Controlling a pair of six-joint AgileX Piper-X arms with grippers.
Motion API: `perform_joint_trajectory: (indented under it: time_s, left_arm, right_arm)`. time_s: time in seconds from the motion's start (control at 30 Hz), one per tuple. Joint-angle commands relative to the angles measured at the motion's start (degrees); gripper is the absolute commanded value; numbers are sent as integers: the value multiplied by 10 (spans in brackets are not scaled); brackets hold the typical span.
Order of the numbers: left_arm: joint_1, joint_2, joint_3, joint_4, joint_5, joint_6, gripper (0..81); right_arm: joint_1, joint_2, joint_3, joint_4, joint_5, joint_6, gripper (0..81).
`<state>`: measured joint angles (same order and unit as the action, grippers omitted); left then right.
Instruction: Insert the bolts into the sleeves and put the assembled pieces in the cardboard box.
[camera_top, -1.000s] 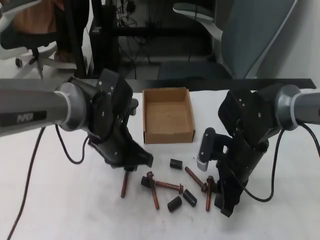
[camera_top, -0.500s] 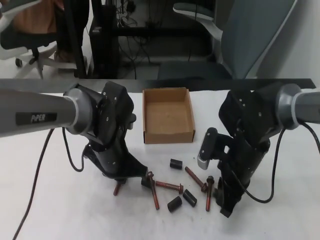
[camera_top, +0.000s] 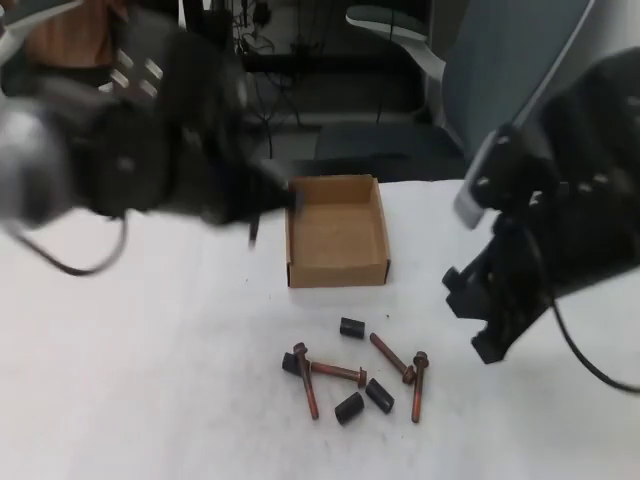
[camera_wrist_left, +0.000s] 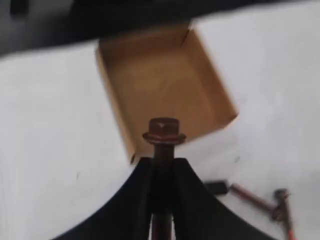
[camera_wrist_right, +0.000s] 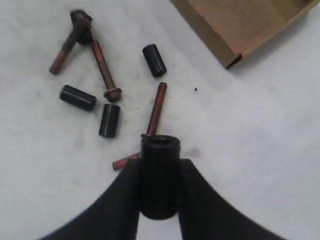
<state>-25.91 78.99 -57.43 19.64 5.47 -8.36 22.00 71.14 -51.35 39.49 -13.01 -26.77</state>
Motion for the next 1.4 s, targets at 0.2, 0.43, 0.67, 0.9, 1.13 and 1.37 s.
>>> perform_joint_trajectory:
  time_s: [0.2,0.43,0.67,0.9,1.13,1.37]
  left_arm:
    - [-40,-241,135,-265,62,-51,18]
    - [-203,-331,240,-400,-55,-146,18]
    - [-382,-275,259,-453,-148,-29,18]
    - [-396,-214,259,-521,-217,-56,18]
    - [-392,-214,259,-506,-202,-62,18]
    - [-392,-214,259,-488,-202,-80,18]
  right_arm:
    - [49,-271,184,-225,-40,244,6]
    - [161,-395,282,-351,33,355,6]
    - [265,-385,326,-378,106,352,6]
    - [329,-363,328,-442,200,310,6]
    - [333,-363,328,-467,200,293,6]
    - [333,-363,328,-479,152,293,6]
